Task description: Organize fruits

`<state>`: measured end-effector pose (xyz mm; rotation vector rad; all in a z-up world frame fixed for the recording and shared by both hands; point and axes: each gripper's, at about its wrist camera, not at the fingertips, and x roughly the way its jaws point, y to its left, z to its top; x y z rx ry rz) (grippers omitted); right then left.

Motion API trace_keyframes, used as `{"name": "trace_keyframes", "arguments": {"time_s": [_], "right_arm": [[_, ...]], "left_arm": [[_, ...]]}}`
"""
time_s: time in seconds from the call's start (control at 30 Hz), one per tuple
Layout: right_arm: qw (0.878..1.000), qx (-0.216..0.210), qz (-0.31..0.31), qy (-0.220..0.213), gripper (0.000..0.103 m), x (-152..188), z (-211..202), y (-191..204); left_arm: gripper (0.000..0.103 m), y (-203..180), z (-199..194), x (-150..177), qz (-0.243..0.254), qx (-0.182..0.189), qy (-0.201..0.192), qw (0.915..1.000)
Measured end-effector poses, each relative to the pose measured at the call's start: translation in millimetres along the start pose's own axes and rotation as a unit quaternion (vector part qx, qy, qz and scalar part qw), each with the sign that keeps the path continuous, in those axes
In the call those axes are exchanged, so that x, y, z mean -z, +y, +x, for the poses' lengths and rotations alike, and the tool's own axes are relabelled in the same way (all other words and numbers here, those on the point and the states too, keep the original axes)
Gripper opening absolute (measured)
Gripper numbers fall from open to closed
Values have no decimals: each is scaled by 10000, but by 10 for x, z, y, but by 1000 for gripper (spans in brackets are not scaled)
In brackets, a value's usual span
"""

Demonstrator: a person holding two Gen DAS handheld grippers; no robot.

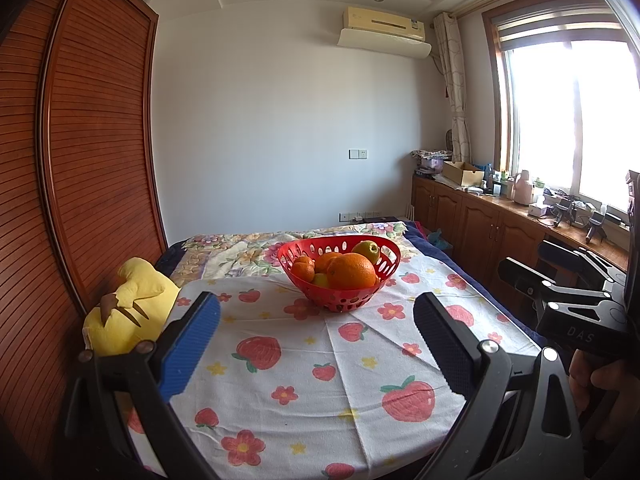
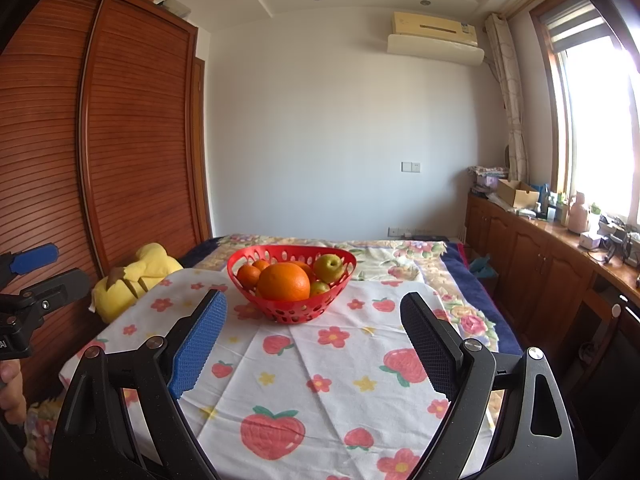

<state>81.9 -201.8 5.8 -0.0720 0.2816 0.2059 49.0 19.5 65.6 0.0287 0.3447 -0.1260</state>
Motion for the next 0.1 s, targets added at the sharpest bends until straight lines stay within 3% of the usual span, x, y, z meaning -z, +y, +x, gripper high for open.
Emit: {"name": "trace_keyframes", "arguments": {"time_s": [0.1], "right_arm": [[10000,0,0,5,90,3,-2,0]], "left_arm": [[98,1,-2,-4,-10,4,-5,10000]]}}
